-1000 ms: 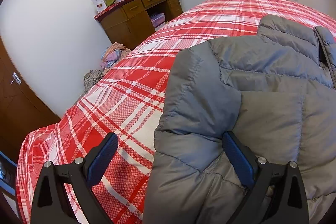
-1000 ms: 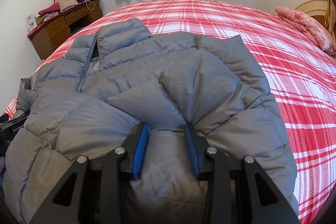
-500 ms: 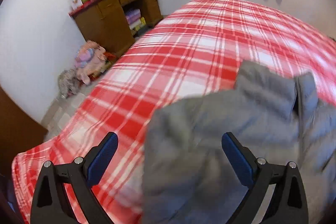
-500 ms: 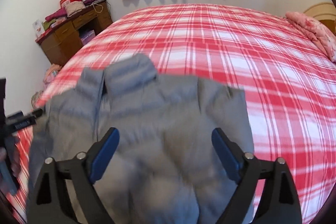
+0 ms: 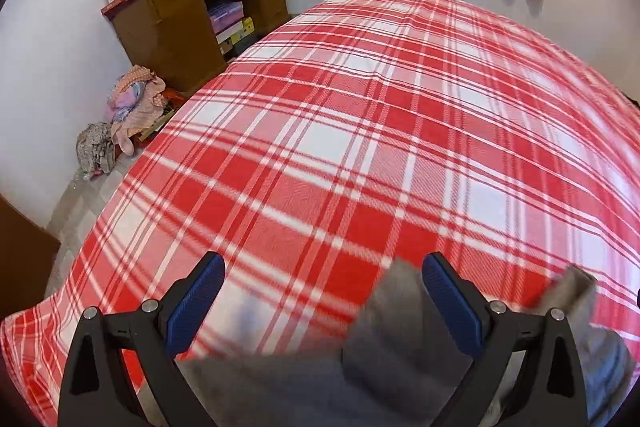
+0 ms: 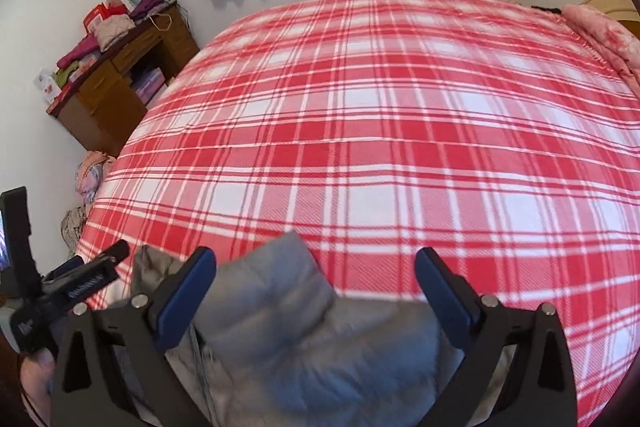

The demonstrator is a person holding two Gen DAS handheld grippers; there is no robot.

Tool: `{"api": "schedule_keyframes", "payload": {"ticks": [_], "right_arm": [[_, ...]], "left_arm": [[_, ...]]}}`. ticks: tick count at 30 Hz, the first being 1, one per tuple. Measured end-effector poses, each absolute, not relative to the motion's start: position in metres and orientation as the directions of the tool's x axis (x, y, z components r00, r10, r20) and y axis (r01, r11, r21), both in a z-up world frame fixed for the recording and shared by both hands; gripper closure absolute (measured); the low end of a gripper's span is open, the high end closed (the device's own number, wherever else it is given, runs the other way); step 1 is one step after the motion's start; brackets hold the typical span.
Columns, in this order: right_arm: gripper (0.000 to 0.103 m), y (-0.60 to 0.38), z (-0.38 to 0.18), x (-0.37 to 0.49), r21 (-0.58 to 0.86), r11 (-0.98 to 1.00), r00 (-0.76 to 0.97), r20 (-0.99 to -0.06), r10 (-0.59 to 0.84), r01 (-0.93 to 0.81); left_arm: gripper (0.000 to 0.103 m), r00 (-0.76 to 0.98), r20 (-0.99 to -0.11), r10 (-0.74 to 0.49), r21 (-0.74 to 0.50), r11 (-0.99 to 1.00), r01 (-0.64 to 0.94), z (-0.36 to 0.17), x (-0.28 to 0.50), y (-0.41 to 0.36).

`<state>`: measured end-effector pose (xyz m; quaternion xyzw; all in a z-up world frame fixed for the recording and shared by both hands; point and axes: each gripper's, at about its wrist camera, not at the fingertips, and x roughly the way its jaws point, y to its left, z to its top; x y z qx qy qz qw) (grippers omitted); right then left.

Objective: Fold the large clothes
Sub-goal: 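Grasp the jacket hem with the left gripper while the right gripper grasps the hem too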

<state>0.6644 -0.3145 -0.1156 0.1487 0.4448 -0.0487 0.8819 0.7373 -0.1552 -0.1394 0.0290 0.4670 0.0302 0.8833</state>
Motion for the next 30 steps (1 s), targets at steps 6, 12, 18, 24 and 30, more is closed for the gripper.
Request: {"api": "schedule_keyframes", "payload": {"ticks": [6, 12, 18, 24, 30], "right_arm": [[0.002, -0.308, -0.148, 0.695, 0.179, 0.961, 0.526, -0.850, 0.042, 0.213], [0.074, -0.304, -0.162, 0.686, 0.143, 0.985, 0.408, -0.909, 0.090, 0.100], [0.094, -0.308, -0.136, 0.629, 0.088, 0.996, 0.470, -0.880, 0.066, 0.025], [0.096, -0.294, -0.133, 0.579, 0.052, 0.999, 0.520, -0.852, 0.053, -0.017], [0.097, -0.294, -0.164, 0.560, 0.016, 1.000, 0.525, -0.851, 0.008, 0.012]], "left_arm": [[0.003, 0.520, -0.854, 0.001, 0.018, 0.999, 0.028, -0.153, 0.749, -0.163], [0.083, 0.485, -0.867, -0.117, -0.003, 0.973, 0.229, -0.162, 0.716, -0.177], [0.097, 0.604, -0.781, -0.158, 0.061, 0.943, 0.326, -0.127, 0.651, -0.169], [0.098, 0.676, -0.718, -0.169, 0.119, 0.926, 0.358, -0.122, 0.591, -0.149], [0.098, 0.633, -0.764, -0.125, 0.122, 0.935, 0.332, -0.168, 0.582, -0.142]]}}
